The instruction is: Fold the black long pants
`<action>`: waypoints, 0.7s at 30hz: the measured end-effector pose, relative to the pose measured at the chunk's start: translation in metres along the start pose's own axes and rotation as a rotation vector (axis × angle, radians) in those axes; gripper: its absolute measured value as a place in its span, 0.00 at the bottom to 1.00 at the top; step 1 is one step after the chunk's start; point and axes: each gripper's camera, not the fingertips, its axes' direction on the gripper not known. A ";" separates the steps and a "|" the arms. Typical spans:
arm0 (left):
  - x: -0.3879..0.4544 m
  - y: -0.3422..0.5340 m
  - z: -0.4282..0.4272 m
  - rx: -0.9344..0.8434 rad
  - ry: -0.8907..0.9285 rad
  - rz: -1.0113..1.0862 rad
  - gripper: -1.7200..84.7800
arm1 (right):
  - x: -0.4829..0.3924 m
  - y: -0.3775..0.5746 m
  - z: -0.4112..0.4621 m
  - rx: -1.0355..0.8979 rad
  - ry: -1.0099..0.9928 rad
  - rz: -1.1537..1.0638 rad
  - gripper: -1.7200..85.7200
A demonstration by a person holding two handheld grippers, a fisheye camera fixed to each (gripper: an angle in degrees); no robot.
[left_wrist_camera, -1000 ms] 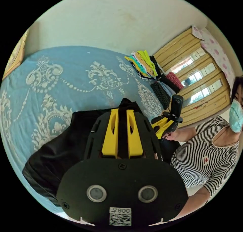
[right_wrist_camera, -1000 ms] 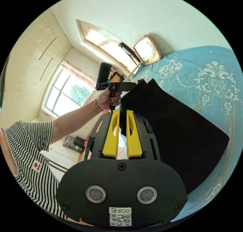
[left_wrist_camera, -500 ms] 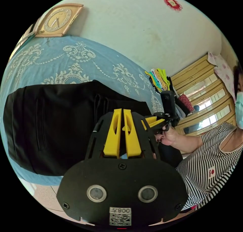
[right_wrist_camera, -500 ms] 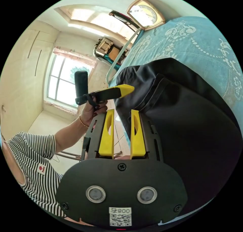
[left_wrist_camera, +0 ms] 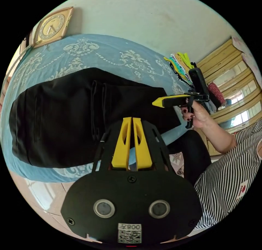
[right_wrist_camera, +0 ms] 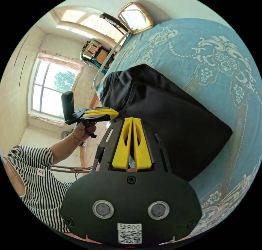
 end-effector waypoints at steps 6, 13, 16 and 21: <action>0.112 0.008 -0.037 -0.001 0.105 0.174 0.08 | 0.039 0.117 -0.102 0.136 0.079 0.072 0.09; 0.228 -0.014 -0.079 -0.049 0.095 0.295 0.14 | 0.120 0.234 -0.089 0.108 -0.135 0.337 0.11; 0.275 -0.029 -0.105 -0.065 0.008 0.374 0.16 | 0.142 0.249 -0.076 0.139 -0.268 0.366 0.10; 0.345 -0.049 -0.139 -0.088 -0.139 0.482 0.19 | 0.160 0.275 -0.084 0.178 -0.385 0.357 0.09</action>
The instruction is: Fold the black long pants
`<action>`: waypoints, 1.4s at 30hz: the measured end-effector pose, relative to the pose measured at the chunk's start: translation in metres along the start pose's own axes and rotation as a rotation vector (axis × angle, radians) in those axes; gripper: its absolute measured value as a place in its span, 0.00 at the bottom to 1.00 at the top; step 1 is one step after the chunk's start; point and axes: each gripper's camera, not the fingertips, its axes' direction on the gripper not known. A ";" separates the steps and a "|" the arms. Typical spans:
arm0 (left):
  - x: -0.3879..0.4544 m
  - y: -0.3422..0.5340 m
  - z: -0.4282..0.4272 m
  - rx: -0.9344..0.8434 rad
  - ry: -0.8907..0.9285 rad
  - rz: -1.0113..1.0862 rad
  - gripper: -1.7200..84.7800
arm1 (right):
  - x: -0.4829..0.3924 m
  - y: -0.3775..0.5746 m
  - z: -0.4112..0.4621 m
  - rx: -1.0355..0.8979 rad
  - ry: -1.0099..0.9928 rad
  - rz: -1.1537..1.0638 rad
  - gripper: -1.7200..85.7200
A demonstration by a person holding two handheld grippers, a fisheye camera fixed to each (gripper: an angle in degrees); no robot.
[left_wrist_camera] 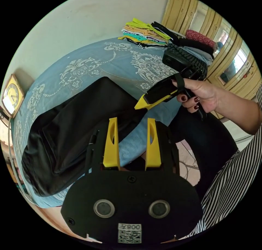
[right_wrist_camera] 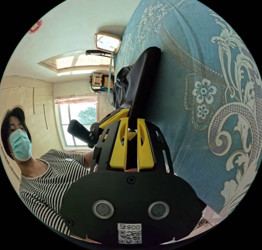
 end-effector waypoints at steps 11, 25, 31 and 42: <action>0.106 -0.058 -0.144 0.007 -0.435 0.155 0.19 | 0.021 0.026 -0.021 -0.056 -0.024 -0.010 0.08; 0.141 -0.112 -0.241 -0.039 -0.579 0.281 0.15 | 0.043 0.069 -0.048 -0.039 -0.061 0.005 0.08; 0.136 -0.121 -0.271 -0.051 -0.607 0.266 0.09 | 0.042 0.077 -0.056 -0.067 -0.034 -0.026 0.09; 0.086 -0.128 -0.315 -0.023 -0.472 0.131 0.05 | 0.097 0.044 -0.126 0.130 -0.041 0.068 0.14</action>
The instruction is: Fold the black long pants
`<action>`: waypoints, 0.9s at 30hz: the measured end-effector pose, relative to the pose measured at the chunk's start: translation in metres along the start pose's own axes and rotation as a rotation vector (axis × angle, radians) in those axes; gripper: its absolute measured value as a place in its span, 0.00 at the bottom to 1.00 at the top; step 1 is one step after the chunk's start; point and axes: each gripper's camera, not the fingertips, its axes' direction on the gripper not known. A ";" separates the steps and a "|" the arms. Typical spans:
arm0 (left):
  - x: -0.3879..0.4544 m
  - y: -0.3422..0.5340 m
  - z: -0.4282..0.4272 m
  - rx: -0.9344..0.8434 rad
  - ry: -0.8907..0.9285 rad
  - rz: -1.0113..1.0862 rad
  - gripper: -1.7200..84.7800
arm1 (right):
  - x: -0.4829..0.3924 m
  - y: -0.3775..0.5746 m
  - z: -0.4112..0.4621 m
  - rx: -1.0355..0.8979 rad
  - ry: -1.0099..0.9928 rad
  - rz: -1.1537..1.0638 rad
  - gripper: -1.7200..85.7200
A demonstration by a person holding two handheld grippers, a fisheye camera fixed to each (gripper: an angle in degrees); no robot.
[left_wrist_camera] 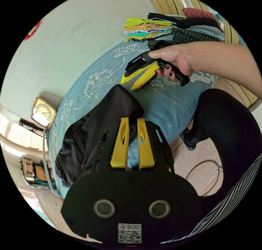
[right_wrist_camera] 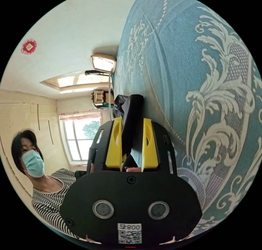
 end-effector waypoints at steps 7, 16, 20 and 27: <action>-0.023 0.008 0.010 0.002 0.023 0.002 0.03 | 0.006 -0.053 0.026 -0.039 -0.037 0.018 0.11; -0.028 0.021 0.036 0.018 0.102 0.049 0.03 | -0.006 -0.035 0.000 -0.057 -0.018 0.006 0.07; -0.014 0.024 0.045 0.068 0.159 0.077 0.03 | -0.014 -0.006 -0.044 -0.005 -0.013 0.008 0.06; 0.019 0.032 0.073 0.153 0.365 0.084 0.03 | -0.025 0.063 -0.131 0.138 -0.002 0.035 0.06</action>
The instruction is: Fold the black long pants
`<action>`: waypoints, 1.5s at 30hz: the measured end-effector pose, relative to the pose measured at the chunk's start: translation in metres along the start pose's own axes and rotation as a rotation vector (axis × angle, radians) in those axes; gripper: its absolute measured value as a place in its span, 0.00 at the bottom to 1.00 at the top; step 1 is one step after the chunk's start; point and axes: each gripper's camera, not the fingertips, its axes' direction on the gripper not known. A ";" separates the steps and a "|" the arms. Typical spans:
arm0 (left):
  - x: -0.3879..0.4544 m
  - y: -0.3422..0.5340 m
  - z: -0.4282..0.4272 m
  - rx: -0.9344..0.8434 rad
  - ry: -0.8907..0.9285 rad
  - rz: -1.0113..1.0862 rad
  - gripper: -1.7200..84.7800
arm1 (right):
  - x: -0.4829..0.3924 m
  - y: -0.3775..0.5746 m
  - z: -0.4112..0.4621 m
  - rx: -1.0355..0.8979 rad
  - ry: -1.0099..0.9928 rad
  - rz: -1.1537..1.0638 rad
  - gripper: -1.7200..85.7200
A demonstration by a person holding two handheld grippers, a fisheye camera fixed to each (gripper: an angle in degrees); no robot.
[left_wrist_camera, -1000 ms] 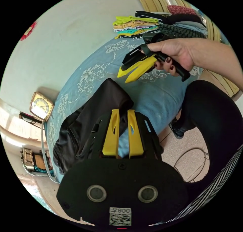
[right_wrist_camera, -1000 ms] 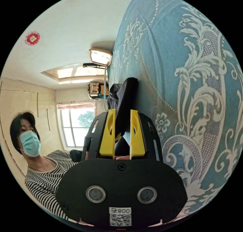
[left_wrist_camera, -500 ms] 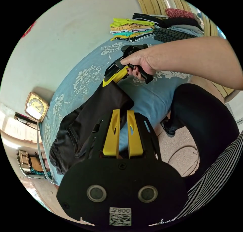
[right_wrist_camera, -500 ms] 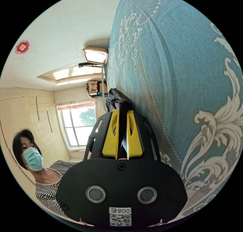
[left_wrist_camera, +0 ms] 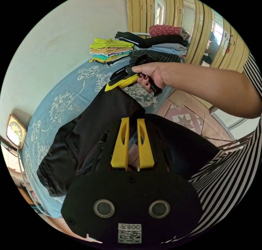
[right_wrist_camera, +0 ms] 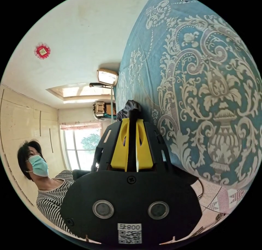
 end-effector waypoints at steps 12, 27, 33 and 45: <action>0.005 0.092 0.072 0.120 0.134 -0.073 0.03 | -0.041 0.049 -0.050 0.130 0.006 0.012 0.05; -0.124 0.362 0.131 0.483 0.259 -0.625 0.03 | -0.234 -0.082 0.199 -0.082 -0.008 -0.285 0.06; -0.145 0.479 0.199 0.486 0.249 -0.815 0.03 | -0.251 -0.135 0.339 -0.211 0.057 -0.269 0.06; -0.124 0.648 0.340 0.523 0.314 -1.138 0.04 | -0.250 -0.191 0.538 -0.356 0.227 -0.256 0.06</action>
